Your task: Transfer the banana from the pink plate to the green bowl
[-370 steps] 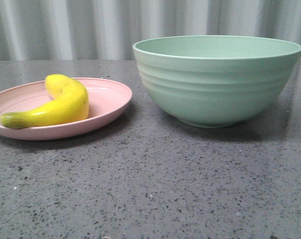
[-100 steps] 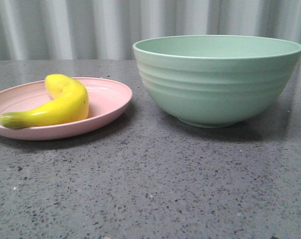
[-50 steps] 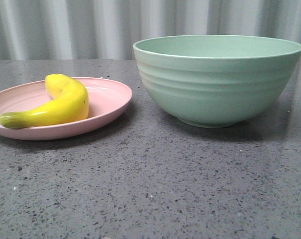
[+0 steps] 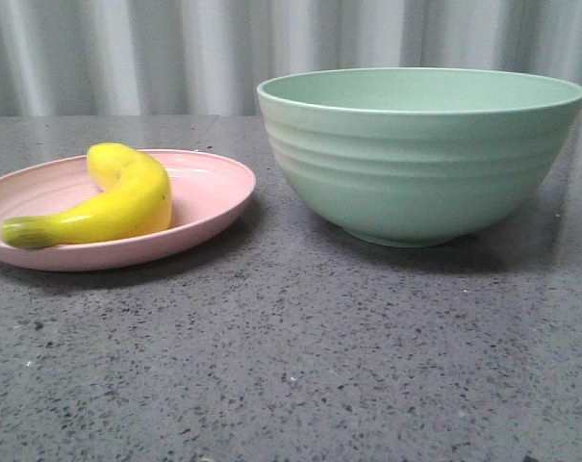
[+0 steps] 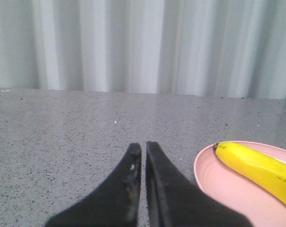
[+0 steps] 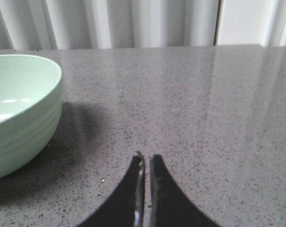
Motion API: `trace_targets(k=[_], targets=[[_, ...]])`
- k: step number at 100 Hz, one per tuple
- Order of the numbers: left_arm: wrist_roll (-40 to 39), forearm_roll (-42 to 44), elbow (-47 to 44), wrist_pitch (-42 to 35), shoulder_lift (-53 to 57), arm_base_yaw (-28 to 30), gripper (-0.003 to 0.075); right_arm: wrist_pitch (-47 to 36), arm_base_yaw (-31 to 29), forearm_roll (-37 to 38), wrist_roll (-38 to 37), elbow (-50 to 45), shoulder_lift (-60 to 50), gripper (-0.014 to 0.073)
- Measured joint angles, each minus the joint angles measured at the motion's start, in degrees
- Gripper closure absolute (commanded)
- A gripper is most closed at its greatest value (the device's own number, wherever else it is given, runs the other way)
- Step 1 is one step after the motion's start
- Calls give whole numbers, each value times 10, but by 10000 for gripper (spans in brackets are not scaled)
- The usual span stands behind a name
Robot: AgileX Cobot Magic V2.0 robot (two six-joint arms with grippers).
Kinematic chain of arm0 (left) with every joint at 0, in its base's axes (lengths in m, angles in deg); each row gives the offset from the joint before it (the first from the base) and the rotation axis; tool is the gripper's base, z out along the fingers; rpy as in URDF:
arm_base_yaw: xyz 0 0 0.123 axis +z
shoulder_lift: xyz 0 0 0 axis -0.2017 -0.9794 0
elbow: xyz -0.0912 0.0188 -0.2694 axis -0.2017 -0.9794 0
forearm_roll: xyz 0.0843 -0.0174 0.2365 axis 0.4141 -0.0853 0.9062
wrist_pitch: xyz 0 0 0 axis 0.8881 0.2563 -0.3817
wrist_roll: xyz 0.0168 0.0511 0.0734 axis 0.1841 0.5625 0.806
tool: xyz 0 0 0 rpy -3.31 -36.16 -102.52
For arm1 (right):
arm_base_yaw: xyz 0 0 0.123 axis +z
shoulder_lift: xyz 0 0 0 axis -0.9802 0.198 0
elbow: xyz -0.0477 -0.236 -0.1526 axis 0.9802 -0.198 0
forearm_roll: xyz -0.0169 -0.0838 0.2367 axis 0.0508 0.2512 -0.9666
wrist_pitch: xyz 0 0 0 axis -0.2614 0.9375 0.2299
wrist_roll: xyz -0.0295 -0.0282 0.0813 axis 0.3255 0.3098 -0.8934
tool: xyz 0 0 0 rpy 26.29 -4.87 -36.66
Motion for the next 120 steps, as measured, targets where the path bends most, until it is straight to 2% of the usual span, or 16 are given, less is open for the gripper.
trace_targets(k=[20, 27, 34, 46, 53, 71, 88, 107, 120], targets=[[0, 0, 28, -27, -59, 0, 740, 13, 0, -8, 0, 38, 76, 655], [0, 0, 28, -48, -70, 0, 712, 13, 0, -9, 0, 39, 87, 655], [0, 0, 28, -66, -79, 0, 612, 12, 0, -9, 0, 39, 91, 655], [0, 0, 28, -92, -85, 0, 337, 13, 0, -9, 0, 39, 92, 655], [0, 0, 28, -96, -85, 0, 259, 13, 0, -9, 0, 39, 92, 655], [0, -9, 28, -96, -86, 0, 294, 13, 0, -9, 0, 39, 92, 655], [0, -11, 46, -65, -106, 0, 333, 13, 0, -9, 0, 39, 92, 655], [6, -12, 92, -6, -161, 0, 332, 13, 0, -9, 0, 39, 92, 655], [15, -12, 120, 11, -195, -31, 332, 13, 0, -9, 0, 39, 92, 655]])
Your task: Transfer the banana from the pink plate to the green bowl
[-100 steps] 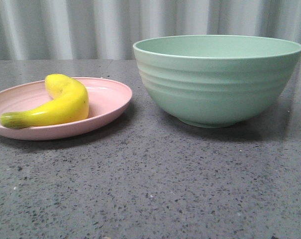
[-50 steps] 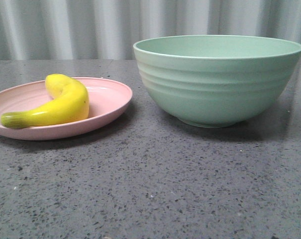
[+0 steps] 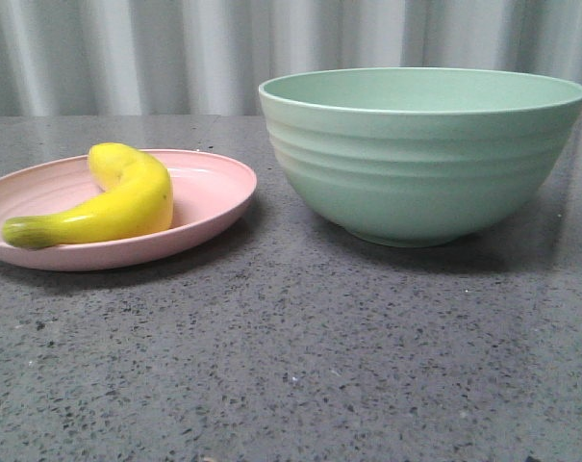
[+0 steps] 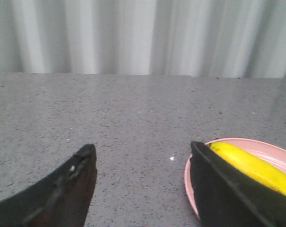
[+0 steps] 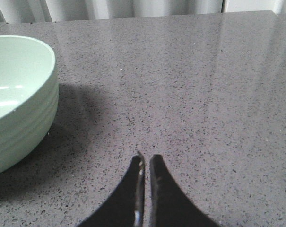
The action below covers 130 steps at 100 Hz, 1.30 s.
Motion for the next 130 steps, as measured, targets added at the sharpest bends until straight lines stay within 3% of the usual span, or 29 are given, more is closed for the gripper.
trace_targets(k=[70, 101, 130], targets=[[3, -1, 96, 19, -310, -319, 332, 0, 0, -1, 0, 0, 0, 655], [3, -1, 141, -14, -460, -339, 333, 0, 0, -1, 0, 0, 0, 655], [3, -2, 159, -26, -527, -339, 346, 0, 0, -1, 0, 0, 0, 655]])
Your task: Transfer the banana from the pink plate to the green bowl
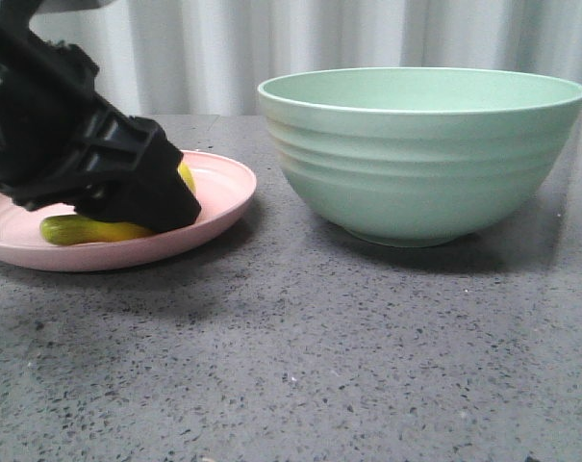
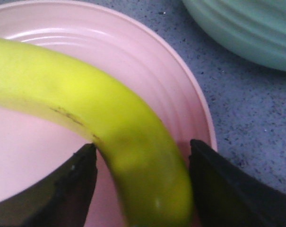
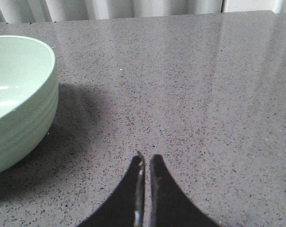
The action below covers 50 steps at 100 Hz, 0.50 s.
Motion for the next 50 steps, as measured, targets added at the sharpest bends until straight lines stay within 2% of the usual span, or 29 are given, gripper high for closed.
trace_targets(k=[13, 35, 50], targets=[[0, 1, 0, -1, -4, 0, 437, 0, 0, 0, 0, 0, 0, 655], [0, 1, 0, -1, -5, 0, 650, 0, 0, 0, 0, 0, 0, 655], [0, 0, 0, -1, -5, 0, 742, 2, 0, 0, 0, 0, 0, 655]])
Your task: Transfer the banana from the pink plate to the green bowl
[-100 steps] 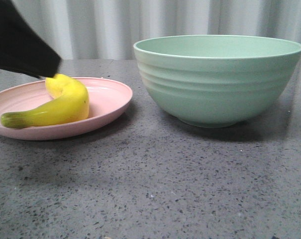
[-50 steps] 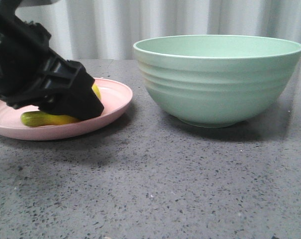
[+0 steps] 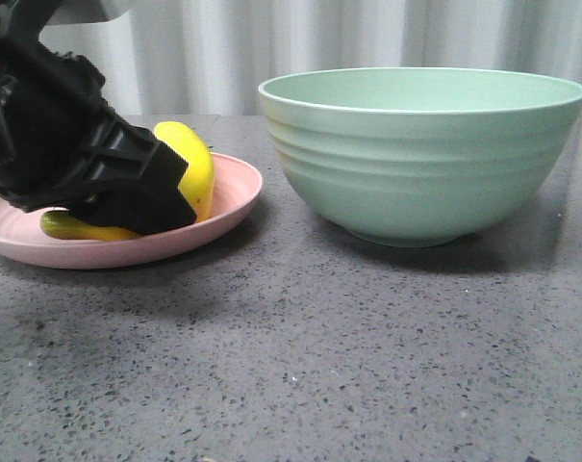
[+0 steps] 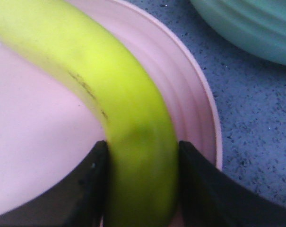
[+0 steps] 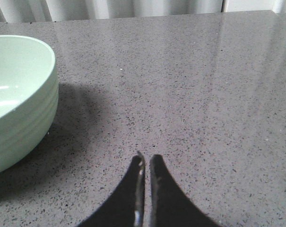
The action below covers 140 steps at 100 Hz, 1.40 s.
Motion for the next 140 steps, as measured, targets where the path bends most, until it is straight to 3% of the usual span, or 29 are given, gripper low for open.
trace_targets(k=[19, 45, 58, 65, 82, 92, 140], targets=[[0, 0, 0, 6, 18, 0, 741, 21, 5, 0, 0, 3, 0, 655], [0, 0, 1, 12, 107, -3, 741, 133, 49, 0, 0, 65, 41, 655], [0, 1, 1, 9, 152, -33, 741, 188, 74, 0, 0, 118, 81, 648], [0, 1, 1, 2, 166, -62, 741, 214, 84, -6, 0, 150, 105, 589], [0, 1, 1, -23, 169, -145, 741, 241, 102, -75, 0, 221, 155, 249], [0, 1, 1, -35, 155, -181, 741, 242, 113, -129, 0, 253, 178, 126], [0, 1, 1, -95, 79, -289, 741, 225, 160, -313, 0, 301, 308, 113]])
